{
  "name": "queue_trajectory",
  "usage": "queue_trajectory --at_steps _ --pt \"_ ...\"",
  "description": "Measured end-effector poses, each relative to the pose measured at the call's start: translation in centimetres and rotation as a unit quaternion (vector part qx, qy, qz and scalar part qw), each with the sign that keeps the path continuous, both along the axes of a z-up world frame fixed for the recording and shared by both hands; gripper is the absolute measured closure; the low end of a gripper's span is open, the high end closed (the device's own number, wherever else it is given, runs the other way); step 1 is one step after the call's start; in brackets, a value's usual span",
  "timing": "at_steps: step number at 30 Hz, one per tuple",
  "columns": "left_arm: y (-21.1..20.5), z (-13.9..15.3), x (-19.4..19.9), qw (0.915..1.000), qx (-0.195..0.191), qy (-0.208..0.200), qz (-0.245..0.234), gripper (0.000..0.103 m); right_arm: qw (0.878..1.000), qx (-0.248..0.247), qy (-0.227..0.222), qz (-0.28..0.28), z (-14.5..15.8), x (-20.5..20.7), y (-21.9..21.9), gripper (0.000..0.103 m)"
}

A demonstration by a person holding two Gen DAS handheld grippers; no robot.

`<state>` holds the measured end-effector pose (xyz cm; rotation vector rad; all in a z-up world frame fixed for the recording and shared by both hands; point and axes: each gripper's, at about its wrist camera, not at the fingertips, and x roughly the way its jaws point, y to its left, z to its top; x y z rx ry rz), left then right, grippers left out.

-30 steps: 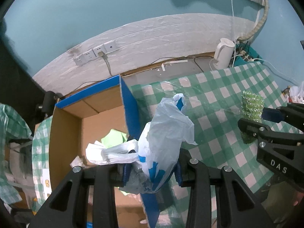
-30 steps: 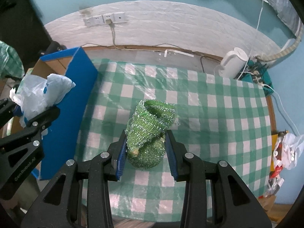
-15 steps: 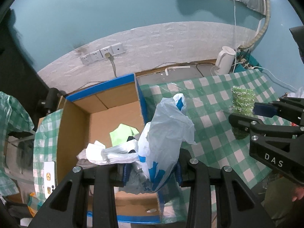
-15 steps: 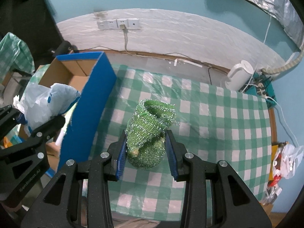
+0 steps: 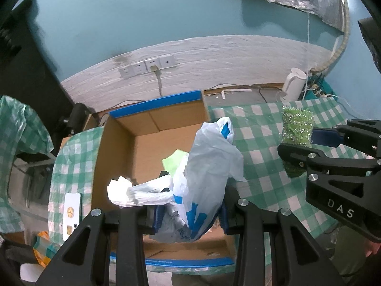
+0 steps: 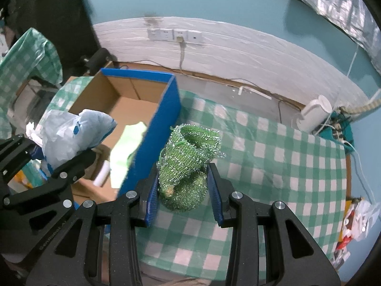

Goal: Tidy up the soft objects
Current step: 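Carry plastic bag with left tool and scrubber with right tool over box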

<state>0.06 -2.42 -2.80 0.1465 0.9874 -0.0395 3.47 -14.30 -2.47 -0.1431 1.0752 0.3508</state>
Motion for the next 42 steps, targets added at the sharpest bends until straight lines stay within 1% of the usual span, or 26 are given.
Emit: queue_trajectory --at_steps 11,25,38,41,42 --pt "4.0 -0.1 -0.5 0.9993 -0.008 -0.002 0.036 0.066 0.999 -0.001 -0.005 0.034 0.8 -0.1 4.5 0.066" --pt "8.8 -1.7 -0.7 0.9962 -0.012 0.013 0.085 0.066 0.998 0.002 0.003 0.068 0.4 -0.1 8.7 0.066" --pt "10.9 -3.1 -0.6 0.9932 -0.007 0.030 0.112 0.066 0.996 0.012 0.020 0.087 -0.6 0.1 11.1 0.066" --pt "11.2 -3.3 -0.5 0.9926 -0.006 0.033 0.117 0.065 0.995 0.020 0.029 0.090 -1.1 0.1 11.3 0.064" --pt "11.2 -3.3 -0.5 0.9923 -0.007 0.035 0.118 0.065 0.995 0.022 0.030 0.092 -1.1 0.1 11.3 0.062"
